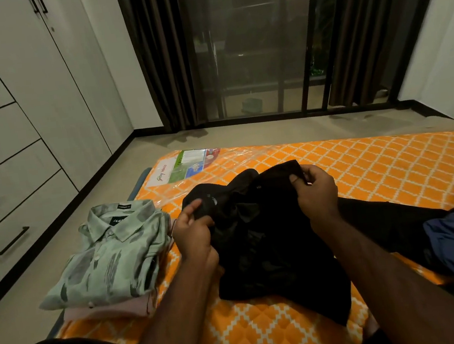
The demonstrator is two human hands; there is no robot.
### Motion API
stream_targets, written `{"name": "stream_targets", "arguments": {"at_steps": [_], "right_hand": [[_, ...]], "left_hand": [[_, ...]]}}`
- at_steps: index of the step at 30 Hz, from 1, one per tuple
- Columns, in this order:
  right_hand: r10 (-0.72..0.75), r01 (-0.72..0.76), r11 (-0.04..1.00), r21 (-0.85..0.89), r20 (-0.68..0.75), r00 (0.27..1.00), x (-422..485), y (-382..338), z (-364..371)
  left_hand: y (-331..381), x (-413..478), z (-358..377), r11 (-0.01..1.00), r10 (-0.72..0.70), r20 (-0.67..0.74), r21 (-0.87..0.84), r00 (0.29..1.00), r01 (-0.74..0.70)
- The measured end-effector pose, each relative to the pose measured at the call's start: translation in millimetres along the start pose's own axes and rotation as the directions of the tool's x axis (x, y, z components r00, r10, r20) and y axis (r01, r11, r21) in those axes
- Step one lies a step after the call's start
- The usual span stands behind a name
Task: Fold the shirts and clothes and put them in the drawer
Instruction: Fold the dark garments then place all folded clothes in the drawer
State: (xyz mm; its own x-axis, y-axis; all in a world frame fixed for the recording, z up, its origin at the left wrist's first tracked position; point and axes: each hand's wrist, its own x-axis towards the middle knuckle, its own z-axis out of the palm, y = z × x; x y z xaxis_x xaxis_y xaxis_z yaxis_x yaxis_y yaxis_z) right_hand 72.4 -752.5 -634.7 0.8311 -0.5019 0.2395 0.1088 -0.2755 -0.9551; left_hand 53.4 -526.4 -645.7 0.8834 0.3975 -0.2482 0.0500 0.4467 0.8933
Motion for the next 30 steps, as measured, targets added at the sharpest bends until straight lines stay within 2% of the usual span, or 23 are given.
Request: {"name": "stream_targets", "arguments": {"at_steps": [3,5,8,11,14,16,19,23,25,28,30], "right_hand": [[-0.148,0.146,0.989,0.038,0.061,0.987,-8.3,-12.1,4.1],[-0.331,0.329,0.944,0.038,0.161,0.93,-17.6,-22.7,6.4],[-0.546,0.597,0.802,-0.002,0.403,0.735,-31.0,-31.1,10.4],[-0.542,0.758,0.645,-0.098,0.64,0.545,-41.5,-32.5,16.6],[-0.527,0.815,0.574,-0.083,0.724,0.445,-51.6,-31.7,20.8],[-0.515,0.81,0.581,-0.076,0.736,0.439,-54.0,-31.3,20.6],[-0.492,0.777,0.623,-0.087,0.729,0.476,-50.2,-31.3,17.8],[-0.453,0.754,0.647,-0.109,0.741,0.496,-42.7,-30.2,11.9],[-0.426,0.743,0.657,-0.129,0.749,0.507,-40.8,-29.3,9.8],[-0.385,0.728,0.67,-0.146,0.769,0.509,-40.2,-29.0,10.0],[-0.361,0.718,0.678,-0.155,0.781,0.509,-40.9,-28.8,10.6]], "left_hand": [[19.3,-2.4,3.5,0.982,0.174,0.137,0.05,0.975,-0.182],[25.3,-3.8,1.1,0.949,0.258,0.204,0.129,0.944,-0.287],[24.9,0.7,-4.3,0.866,0.34,0.305,0.267,0.889,-0.423],[25.3,2.8,-5.2,0.851,0.319,0.359,0.298,0.877,-0.432],[26.4,2.3,-6.7,0.848,0.278,0.355,0.346,0.892,-0.402],[27.1,3.2,-7.4,0.827,0.263,0.362,0.392,0.894,-0.402],[30.5,1.3,-5.4,0.812,0.19,0.351,0.469,0.917,-0.348],[34.7,4.6,-9.2,0.752,0.058,0.213,0.633,0.975,-0.183],[36.8,4.7,-14.8,0.72,-0.118,0.153,0.693,0.981,-0.021],[29.8,11.1,-24.7,0.71,-0.323,0.107,0.685,0.94,0.166],[22.9,16.3,-29.1,0.778,-0.376,0.101,0.575,0.921,0.254]]}}
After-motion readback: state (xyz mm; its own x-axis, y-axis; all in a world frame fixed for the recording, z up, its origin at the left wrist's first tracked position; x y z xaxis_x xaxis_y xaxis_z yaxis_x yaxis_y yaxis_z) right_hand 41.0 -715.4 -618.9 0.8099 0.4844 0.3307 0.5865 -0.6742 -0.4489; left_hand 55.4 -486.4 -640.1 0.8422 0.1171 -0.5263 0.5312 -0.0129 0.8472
